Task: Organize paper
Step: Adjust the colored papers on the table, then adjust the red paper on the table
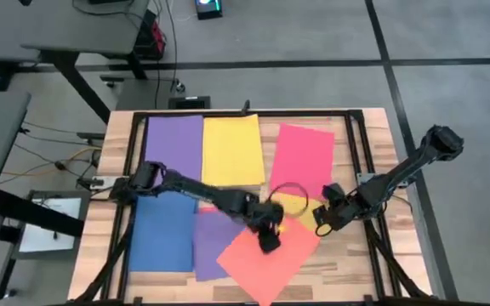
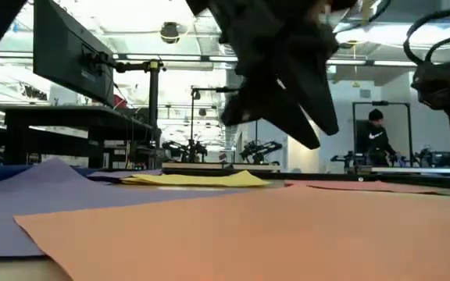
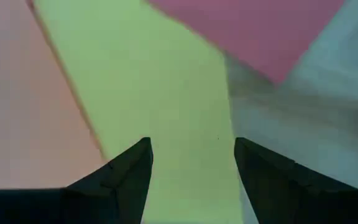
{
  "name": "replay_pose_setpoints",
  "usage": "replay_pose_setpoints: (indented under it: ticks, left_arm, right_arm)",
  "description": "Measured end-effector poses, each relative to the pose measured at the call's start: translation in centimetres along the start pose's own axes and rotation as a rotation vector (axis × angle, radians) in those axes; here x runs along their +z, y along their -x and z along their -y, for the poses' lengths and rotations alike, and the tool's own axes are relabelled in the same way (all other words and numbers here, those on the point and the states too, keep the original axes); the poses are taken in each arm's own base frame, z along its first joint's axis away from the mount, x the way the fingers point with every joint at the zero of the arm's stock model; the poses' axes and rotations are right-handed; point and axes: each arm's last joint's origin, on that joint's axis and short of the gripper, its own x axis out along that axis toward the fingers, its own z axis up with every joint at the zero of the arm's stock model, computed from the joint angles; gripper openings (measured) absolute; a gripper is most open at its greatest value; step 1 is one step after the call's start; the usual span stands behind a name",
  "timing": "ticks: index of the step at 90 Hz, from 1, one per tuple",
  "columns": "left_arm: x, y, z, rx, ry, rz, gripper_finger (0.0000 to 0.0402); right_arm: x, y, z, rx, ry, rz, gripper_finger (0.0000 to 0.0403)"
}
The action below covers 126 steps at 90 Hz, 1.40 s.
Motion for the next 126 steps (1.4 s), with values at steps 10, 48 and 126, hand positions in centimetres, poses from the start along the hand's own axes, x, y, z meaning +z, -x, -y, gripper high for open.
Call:
replay_pose_setpoints:
  ticks: [10,48,126]
  left_arm:
    - [-1.1,-0.9,-0.8,0.071,0.071,-0.017,0.0091]
    - [-0.4,-1.6,-4.8,0.142,0.090,-0.046,0.0091]
    - [3.7,6.8,-2.8,0.086,-0.400,-0.294,0.0091]
  right_arm:
    - [-0.6,-1.9,0.0,0.005,0.007,0.000,0.0218]
    - [-4.3,-1.9,-1.9,0.175,0.082,-0.122,0.0218]
    - [-0.1,1.6,-1.9,0.333,0.197,0.081,0.0218]
